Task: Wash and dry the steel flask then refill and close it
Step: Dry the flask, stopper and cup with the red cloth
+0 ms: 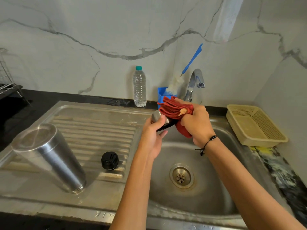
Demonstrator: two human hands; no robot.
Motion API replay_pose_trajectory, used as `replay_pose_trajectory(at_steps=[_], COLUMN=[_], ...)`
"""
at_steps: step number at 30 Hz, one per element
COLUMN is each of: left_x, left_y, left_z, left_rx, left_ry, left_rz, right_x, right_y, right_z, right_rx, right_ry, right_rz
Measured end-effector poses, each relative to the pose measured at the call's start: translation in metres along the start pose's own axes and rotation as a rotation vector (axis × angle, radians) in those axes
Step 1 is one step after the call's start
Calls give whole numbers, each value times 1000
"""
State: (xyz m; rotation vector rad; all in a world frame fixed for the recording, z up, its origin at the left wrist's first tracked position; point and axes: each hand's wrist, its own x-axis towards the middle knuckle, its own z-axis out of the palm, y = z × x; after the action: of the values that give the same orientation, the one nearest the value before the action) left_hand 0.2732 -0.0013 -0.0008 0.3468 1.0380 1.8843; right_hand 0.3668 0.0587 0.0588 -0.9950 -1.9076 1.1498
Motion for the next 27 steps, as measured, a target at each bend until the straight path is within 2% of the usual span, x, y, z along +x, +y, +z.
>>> replay_pose_trajectory(at_steps=[4, 8, 10, 13, 15, 19, 24, 27], left_x=[3, 2, 2, -1, -5, -3, 1, 4], left_y=[4, 7, 7, 7, 7, 1, -13, -19], left_z=[-4, -3, -3, -3, -1, 1, 7, 7], left_rx=[-5, -13, -50, -92, -147, -222, -118, -157], left_ry=[52, -32, -63, -80, -92, -104, -102, -58], left_rz=[87, 161, 162, 165, 159, 81, -1, -16], right_x=[-9, -28, -31, -24, -15, -5, -1, 4], right_y=[-15, -21, -18, -15, -14, 1, 27, 29], right_z=[3, 13, 16, 13, 7, 3, 3, -1], right_rx=[-150, -447, -563, -520, -427, -404, -351, -315], right_ry=[67, -4, -28, -16, -8, -15, -32, -70], right_rz=[-178, -401, -446, -393, -292, -200, -140, -103])
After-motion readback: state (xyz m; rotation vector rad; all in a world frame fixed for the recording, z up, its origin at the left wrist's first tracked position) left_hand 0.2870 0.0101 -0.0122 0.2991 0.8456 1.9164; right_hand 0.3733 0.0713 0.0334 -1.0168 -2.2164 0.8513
